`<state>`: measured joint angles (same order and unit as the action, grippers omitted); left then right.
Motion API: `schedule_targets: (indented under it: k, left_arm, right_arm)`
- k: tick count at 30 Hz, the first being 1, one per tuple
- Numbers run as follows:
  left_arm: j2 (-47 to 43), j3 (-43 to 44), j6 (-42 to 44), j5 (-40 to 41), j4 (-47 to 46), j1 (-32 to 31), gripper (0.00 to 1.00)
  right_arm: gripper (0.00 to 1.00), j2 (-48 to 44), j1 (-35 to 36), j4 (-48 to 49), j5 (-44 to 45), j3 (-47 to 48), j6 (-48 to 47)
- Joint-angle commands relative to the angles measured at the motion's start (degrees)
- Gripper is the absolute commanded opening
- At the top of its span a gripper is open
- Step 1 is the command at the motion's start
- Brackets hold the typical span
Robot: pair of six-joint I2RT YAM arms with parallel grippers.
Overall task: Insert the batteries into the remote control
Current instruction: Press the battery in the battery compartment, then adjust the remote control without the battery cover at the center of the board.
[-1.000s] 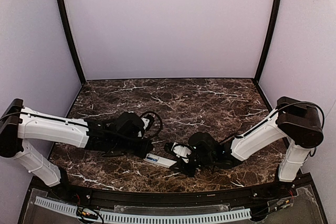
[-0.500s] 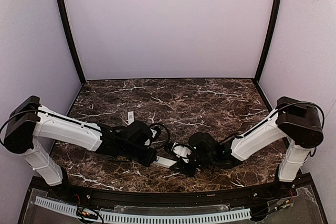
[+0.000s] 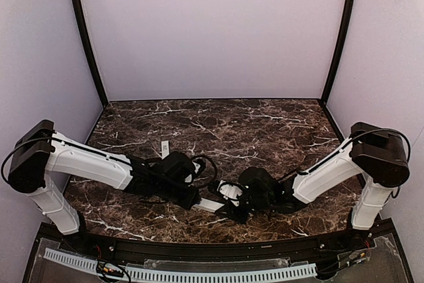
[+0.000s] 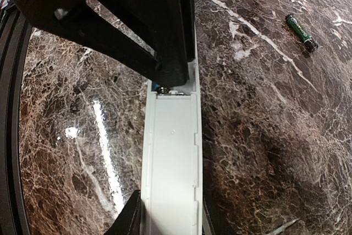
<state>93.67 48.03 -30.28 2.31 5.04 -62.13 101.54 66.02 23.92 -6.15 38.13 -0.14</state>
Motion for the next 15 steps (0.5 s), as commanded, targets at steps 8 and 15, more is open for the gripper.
schedule_targets:
  k: [8,15]
  left_arm:
    - [-7.7,7.2,7.4,1.0,8.0,7.2,0.37]
    - [-3.8,10.6,11.2,2.3,9.3,10.4,0.36]
  right_arm:
    - [0.62,-2.7,0.1,-10.3,6.0,-3.5,1.3]
    - [0.88,-4.4,-0.3,-12.1,9.1,-3.9,3.1]
